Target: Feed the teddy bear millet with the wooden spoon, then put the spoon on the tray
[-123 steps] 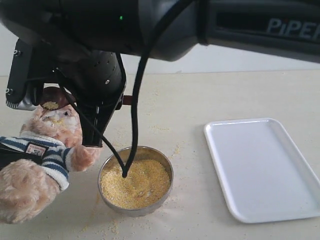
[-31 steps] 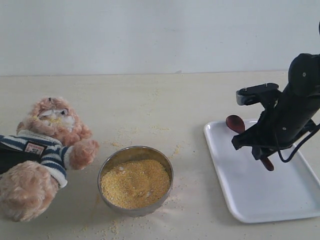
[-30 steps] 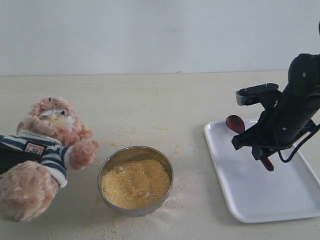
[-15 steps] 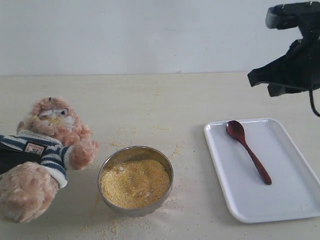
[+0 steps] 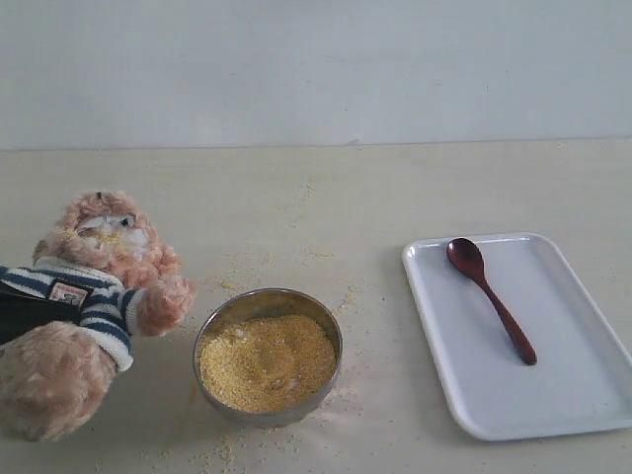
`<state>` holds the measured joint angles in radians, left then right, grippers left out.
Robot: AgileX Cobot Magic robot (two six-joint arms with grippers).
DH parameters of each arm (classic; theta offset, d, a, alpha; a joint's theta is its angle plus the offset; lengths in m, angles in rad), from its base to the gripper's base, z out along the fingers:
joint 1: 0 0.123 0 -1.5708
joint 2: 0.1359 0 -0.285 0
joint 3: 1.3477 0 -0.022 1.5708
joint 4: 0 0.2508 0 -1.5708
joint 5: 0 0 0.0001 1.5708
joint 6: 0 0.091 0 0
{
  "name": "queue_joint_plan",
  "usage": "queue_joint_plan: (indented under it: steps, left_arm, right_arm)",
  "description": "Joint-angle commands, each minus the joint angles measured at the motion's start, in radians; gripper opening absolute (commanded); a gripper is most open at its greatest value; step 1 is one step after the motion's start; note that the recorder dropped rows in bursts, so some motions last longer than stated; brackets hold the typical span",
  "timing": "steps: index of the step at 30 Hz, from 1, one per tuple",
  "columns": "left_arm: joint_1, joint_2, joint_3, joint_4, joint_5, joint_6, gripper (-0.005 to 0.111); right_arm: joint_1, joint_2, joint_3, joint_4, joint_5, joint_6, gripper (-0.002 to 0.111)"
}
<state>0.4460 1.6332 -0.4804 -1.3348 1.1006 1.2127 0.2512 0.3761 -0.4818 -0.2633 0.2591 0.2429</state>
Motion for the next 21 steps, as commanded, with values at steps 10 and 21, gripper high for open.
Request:
queue_joint_plan:
  steps: [10,21]
  left_arm:
    - [0.002,-0.001,0.001,-0.018,0.017,0.006,0.005]
    - [0.002,-0.001,0.001,-0.068,-0.024,0.032,0.005]
  right_arm:
    - [-0.002,-0.191,0.23,-0.514,0.26,0.578,0.0]
    - [-0.002,-0.218,0.293,-0.243,0.254,0.578,0.0]
